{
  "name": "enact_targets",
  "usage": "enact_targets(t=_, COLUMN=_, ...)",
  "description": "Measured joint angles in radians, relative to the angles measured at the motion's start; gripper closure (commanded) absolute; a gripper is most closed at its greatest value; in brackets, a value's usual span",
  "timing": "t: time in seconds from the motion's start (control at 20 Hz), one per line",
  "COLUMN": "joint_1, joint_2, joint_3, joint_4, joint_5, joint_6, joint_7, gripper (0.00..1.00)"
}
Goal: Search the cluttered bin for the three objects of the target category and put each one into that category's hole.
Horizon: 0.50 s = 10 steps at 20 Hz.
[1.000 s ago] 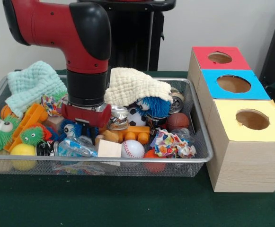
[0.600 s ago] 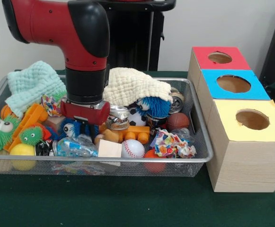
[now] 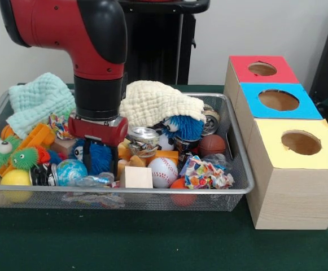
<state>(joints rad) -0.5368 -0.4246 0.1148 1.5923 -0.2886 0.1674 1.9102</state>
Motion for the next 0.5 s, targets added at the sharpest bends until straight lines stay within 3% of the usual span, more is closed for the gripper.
enact_targets(t=0.5, joint_1=-0.017, joint_2=-0.021, joint_3=0.033, joint_4=0.000, joint_5=0.000, joint_6=0.049, joint_7=0.000, gripper=0.00)
